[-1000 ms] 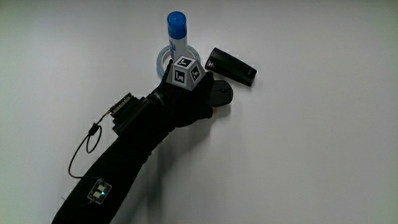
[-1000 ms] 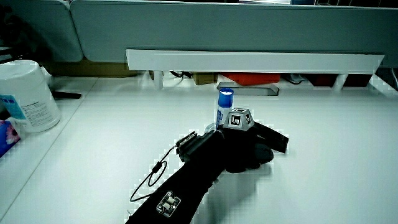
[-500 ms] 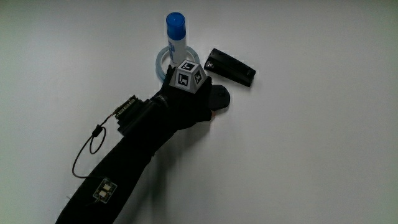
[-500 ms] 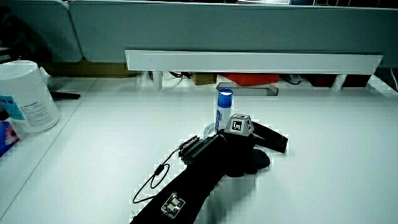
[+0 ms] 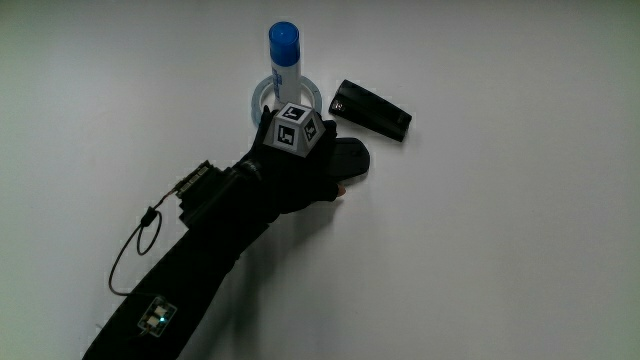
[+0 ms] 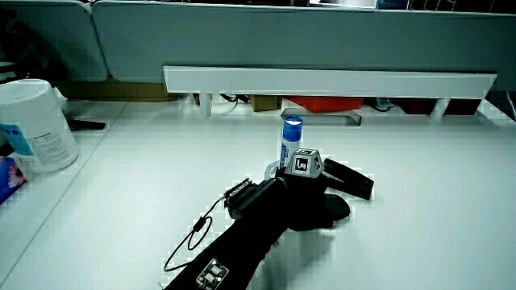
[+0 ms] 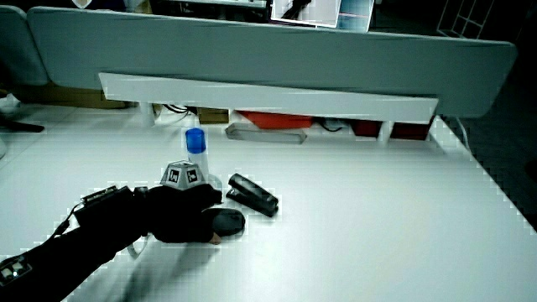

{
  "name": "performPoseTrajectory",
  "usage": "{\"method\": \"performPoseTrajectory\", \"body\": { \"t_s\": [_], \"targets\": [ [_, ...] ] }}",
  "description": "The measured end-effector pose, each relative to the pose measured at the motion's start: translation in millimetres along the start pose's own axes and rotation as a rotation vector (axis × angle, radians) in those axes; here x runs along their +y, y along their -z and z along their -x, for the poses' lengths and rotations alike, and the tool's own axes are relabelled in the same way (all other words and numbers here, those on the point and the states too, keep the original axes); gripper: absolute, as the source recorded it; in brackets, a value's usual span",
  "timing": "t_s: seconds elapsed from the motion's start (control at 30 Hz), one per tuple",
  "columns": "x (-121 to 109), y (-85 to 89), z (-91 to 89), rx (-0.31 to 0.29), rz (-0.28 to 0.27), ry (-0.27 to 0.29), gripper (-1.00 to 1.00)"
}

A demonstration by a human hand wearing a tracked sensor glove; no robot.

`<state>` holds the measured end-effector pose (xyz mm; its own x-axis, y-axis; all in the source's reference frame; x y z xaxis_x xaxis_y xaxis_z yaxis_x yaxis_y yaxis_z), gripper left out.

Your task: Place mouse

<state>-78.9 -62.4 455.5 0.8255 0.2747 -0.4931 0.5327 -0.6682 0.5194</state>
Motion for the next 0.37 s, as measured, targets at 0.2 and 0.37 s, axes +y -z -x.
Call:
{"method": "performPoseTrajectory", "body": {
  "t_s": [0.2,0.37],
  "targets": [
    [-45,-21.0,1.0,-0.103,0.079,-0.041,-1.00],
    [-80,-38.1,0.1,-0.040,-0.020,0.026,-1.00]
  ]
}}
